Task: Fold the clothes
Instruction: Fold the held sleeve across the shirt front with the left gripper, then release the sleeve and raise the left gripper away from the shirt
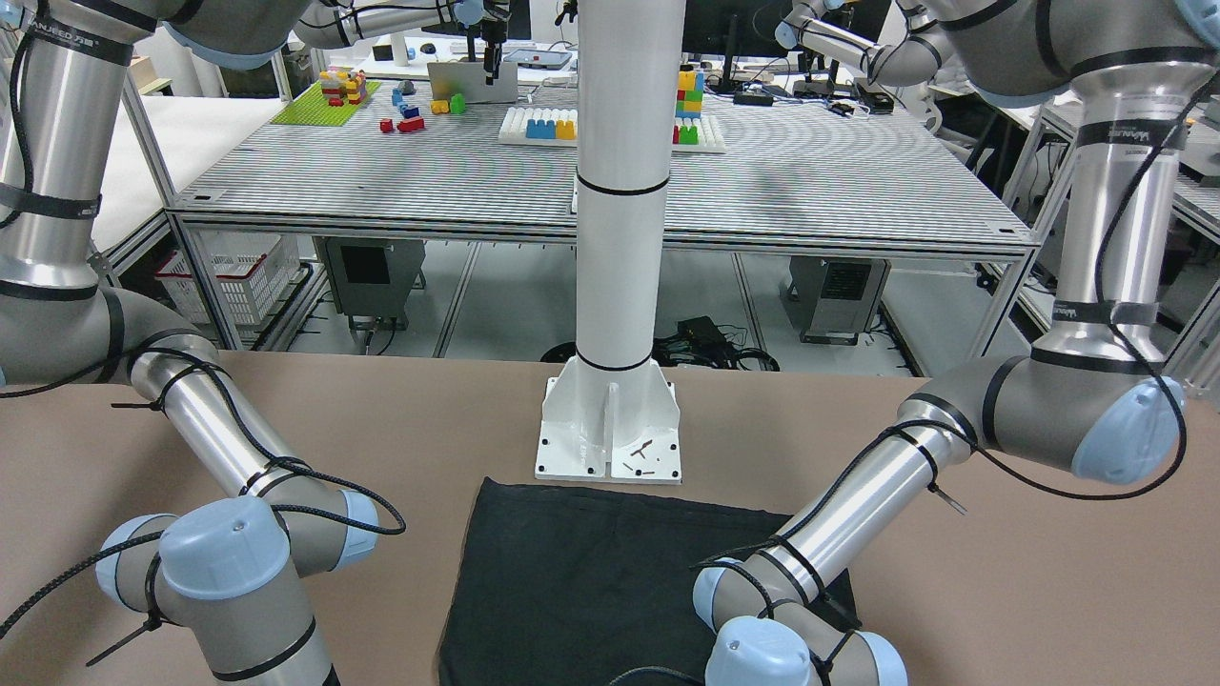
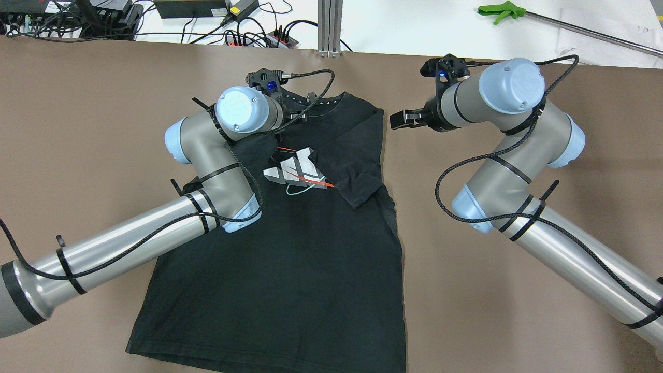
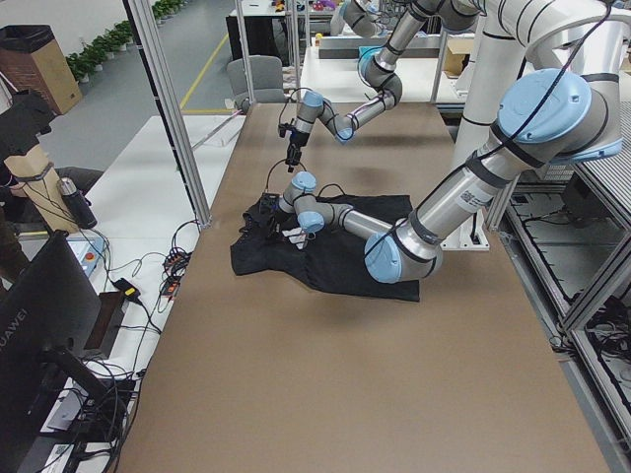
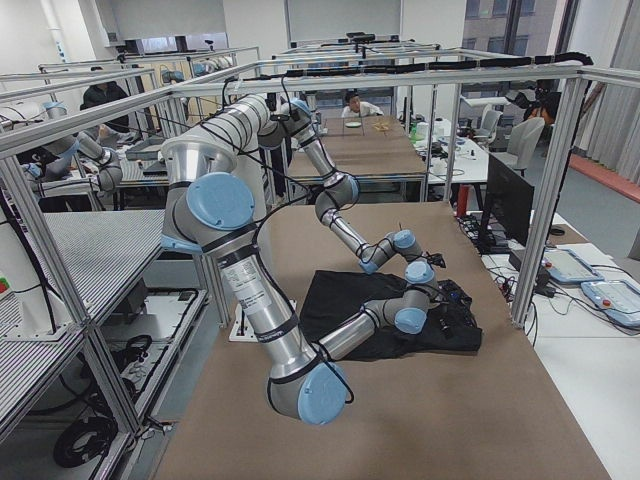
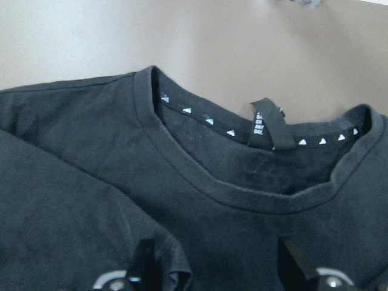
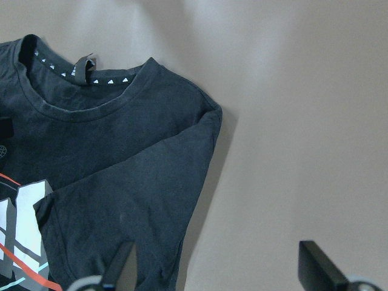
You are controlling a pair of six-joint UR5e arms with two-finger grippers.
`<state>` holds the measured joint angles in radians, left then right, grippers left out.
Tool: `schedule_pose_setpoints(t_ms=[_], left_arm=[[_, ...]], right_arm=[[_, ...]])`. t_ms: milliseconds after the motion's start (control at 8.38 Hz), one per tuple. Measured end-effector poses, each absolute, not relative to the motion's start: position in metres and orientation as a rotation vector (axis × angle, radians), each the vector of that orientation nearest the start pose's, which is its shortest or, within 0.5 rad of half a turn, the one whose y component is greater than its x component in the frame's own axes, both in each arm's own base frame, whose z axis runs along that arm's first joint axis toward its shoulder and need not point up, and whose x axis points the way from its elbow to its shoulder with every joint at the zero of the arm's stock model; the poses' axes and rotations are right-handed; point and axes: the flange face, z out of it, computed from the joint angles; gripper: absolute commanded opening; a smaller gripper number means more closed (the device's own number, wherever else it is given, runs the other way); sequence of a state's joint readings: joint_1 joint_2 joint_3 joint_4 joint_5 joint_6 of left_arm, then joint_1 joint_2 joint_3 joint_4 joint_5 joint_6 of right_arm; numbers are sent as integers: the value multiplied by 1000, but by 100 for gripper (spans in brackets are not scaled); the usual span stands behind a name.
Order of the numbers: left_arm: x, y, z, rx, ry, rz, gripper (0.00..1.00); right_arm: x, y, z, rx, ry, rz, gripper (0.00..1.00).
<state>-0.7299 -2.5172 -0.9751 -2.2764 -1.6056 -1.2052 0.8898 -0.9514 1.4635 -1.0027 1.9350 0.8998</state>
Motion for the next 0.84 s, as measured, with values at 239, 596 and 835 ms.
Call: schedule_pose_setpoints(t_ms=[239,596,835], left_arm=[[555,-673,213,527,930,-318,77],[522,-697,182,535,972,-320,76],[488,-707,181,537,994,-279,94]], right_arm=[[-376,-619,275,516,-985,-3,94],[-373,-617,270,523,-997,-3,94],[-371,-614,263,524,-1013,11,94]])
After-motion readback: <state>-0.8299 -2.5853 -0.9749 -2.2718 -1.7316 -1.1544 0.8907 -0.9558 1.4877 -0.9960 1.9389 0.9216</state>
